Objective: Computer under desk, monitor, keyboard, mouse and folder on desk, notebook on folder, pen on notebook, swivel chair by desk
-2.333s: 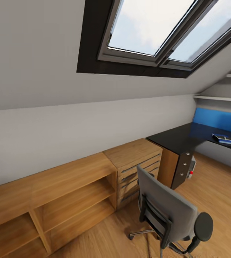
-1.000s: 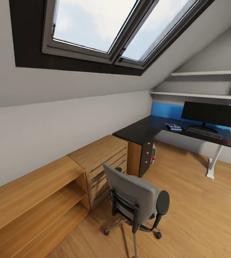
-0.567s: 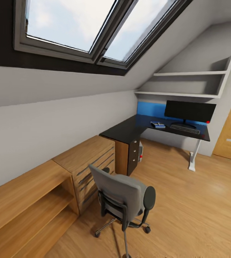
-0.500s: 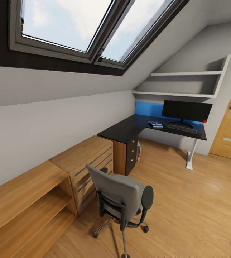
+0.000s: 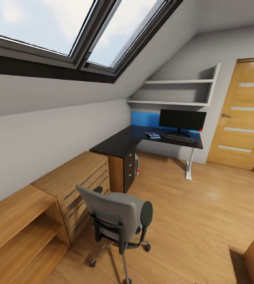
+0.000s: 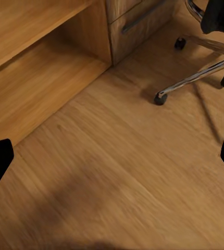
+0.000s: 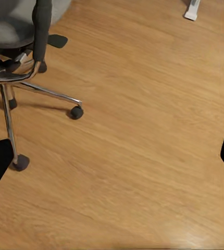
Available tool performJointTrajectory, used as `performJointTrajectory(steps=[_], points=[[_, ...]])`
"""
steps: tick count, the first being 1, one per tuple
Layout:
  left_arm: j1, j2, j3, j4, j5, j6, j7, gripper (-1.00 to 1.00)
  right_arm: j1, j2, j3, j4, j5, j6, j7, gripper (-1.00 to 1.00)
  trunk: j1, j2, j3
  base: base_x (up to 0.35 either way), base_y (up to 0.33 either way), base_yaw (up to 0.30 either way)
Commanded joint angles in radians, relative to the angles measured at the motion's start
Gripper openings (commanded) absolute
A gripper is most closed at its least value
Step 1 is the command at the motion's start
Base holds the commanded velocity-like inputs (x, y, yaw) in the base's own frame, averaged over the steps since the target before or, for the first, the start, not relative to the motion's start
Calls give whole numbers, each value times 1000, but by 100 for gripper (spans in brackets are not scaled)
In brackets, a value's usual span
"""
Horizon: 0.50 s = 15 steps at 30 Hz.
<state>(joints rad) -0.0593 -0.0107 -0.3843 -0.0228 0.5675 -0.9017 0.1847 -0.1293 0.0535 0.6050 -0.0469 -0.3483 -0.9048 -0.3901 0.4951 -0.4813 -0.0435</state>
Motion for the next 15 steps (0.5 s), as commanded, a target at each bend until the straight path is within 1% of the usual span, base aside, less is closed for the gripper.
performJointTrajectory(steps=[1, 5, 13, 15], points=[[0, 0, -9, 0, 2, -2, 9, 100, -1, 1, 9, 1, -4, -2, -6, 100, 1, -2, -2, 15, 50, -300], [0, 0, -9, 0, 2, -2, 8, 100, -1, 0, 9, 1, -4, -2, -6, 100, 1, -2, -2, 69, 133, -300], [0, 0, -10, 0, 1, -2, 7, 100, -1, 0, 9, 1, -4, -1, -6, 100, 1, -2, 0, 143, 239, -300], [0, 0, -10, 0, 1, -2, 7, 100, -1, 0, 9, 1, -4, -1, -6, 100, 1, -2, 0, 96, 128, -300]])
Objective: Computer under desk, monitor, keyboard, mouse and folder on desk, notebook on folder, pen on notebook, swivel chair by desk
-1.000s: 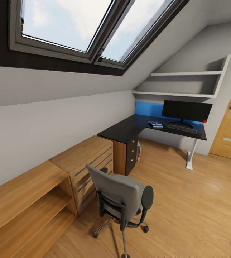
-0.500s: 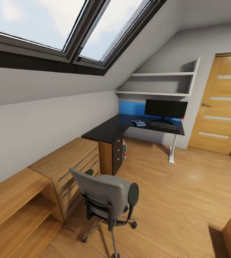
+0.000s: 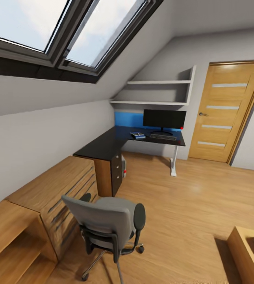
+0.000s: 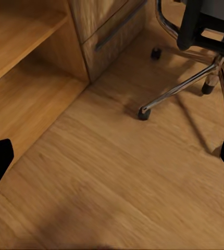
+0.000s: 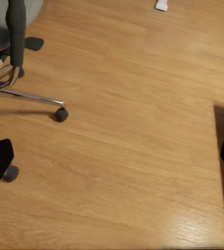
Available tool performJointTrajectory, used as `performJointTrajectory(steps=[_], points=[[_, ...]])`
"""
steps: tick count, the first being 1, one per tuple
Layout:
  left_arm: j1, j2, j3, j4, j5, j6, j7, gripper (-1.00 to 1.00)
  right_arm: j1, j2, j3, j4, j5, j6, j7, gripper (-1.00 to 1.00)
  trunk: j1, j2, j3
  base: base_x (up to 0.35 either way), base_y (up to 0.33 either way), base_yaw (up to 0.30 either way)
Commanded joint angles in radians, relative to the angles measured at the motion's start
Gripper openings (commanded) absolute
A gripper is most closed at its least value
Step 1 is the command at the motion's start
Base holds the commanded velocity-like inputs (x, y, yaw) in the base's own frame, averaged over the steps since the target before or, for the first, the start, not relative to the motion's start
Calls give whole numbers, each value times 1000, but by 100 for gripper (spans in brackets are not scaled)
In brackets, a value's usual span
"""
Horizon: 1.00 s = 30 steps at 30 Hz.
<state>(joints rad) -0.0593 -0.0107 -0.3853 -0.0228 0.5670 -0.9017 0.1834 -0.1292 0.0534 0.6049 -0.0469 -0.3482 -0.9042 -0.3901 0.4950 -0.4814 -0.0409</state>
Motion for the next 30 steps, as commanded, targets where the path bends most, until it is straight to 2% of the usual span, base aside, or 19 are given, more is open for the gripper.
performJointTrajectory(steps=[1, 9, 16, 30], points=[[0, 0, -9, 0, 1, -2, 9, 100, -1, 0, 9, 1, -4, -2, -6, 100, 1, -2, -2, 52, 69, -300], [0, 0, -9, 0, 1, -2, 8, 100, -1, 0, 9, 1, -3, -2, -6, 100, 1, -2, 2, 11, 35, -300], [0, 0, -8, 0, 1, -2, 8, 100, -1, 1, 9, 1, 0, -2, -6, 100, 1, -2, 4, 0, 250, -277], [0, 0, -8, 0, 2, -2, 8, 100, -1, 3, 14, 3, 5, -4, -5, 100, 1, -2, 5, 0, 307, -42]])
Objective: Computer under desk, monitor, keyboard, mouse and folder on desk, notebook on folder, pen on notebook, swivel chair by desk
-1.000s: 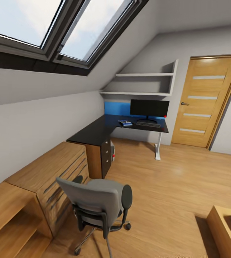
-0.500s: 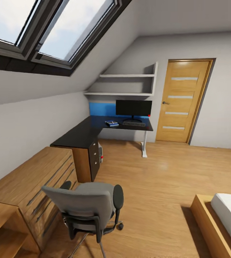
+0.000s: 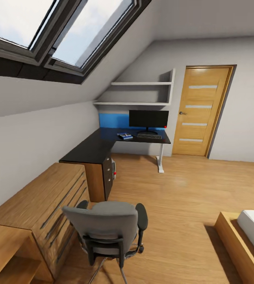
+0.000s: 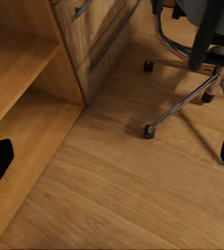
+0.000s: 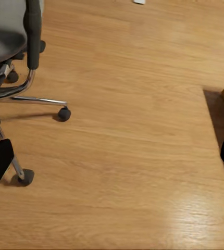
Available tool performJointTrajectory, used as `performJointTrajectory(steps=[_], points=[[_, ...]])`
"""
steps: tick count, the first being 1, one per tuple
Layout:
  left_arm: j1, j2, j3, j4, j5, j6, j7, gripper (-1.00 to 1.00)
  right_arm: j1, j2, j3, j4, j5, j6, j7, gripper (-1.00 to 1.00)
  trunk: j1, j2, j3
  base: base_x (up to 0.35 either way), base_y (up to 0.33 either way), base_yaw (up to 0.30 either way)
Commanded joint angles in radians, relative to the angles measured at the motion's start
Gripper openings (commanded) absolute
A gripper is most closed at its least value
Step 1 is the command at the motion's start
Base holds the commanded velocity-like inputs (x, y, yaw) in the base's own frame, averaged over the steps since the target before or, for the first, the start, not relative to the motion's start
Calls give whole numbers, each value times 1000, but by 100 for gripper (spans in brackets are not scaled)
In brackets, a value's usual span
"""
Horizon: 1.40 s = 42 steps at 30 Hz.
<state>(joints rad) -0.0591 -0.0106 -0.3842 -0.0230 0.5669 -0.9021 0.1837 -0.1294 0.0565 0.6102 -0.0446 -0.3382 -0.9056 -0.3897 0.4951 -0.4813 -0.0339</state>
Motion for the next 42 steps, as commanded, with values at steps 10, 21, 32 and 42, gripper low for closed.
performJointTrajectory(steps=[10, 21, 32, 42], points=[[-1, 0, -11, 0, 1, 17, 8, 100, -1, -1, 10, 2, -4, -2, -5, 100, 1, -2, -2, 0, 144, 0], [-1, 0, -10, 0, 1, 23, 8, 100, -1, -3, 11, 1, -4, -3, -4, 100, 1, -2, 6, 0, 34, -161], [-1, 0, -11, 0, 1, 23, 8, 100, -1, -3, 11, 0, -4, -1, -4, 100, 1, -2, 10, 0, 223, -278], [-1, 0, -12, 0, 1, 23, 8, 100, -1, -2, 11, 0, -4, -1, -5, 100, 1, -2, 10, -98, 105, -163]])
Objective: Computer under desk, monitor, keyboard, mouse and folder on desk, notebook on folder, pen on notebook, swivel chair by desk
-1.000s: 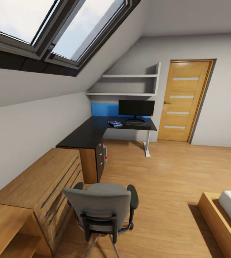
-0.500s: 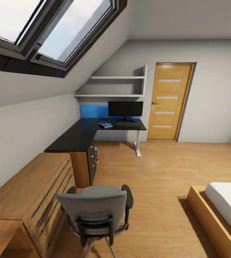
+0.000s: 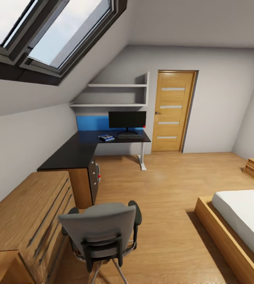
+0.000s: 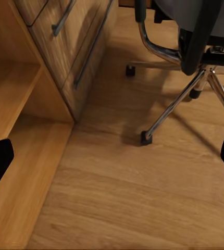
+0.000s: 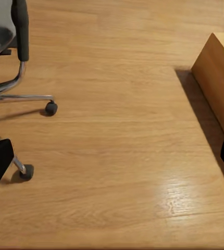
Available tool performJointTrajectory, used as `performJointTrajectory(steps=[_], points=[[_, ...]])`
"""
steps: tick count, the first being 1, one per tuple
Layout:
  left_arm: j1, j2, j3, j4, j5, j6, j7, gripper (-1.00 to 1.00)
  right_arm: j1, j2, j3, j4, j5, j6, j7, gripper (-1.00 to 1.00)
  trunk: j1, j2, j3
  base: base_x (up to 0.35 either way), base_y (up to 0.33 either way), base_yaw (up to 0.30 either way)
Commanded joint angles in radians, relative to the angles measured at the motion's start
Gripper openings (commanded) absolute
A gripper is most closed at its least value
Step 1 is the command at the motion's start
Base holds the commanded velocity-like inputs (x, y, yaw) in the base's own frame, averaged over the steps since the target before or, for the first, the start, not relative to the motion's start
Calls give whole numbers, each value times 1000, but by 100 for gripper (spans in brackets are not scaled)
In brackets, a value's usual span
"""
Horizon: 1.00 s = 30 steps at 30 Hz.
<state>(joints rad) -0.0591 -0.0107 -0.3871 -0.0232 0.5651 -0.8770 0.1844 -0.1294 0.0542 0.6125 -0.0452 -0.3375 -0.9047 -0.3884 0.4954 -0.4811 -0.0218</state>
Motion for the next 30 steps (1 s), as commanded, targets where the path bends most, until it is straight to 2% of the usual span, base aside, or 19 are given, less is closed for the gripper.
performJointTrajectory(steps=[1, 6, 30], points=[[-1, 0, -9, 0, 2, -2, 7, 100, -1, 0, 9, 1, -5, -2, -6, 100, 0, -2, -2, -155, 140, -18], [-1, 0, -9, 0, 3, -2, 7, 100, -1, 0, 9, 1, -5, -2, -5, 100, 0, -2, -2, -70, 77, -6], [-1, 0, -9, 0, 2, -2, 7, 100, -1, -1, 9, 2, -4, -2, -4, 100, 0, -2, -2, -67, 178, 0]])
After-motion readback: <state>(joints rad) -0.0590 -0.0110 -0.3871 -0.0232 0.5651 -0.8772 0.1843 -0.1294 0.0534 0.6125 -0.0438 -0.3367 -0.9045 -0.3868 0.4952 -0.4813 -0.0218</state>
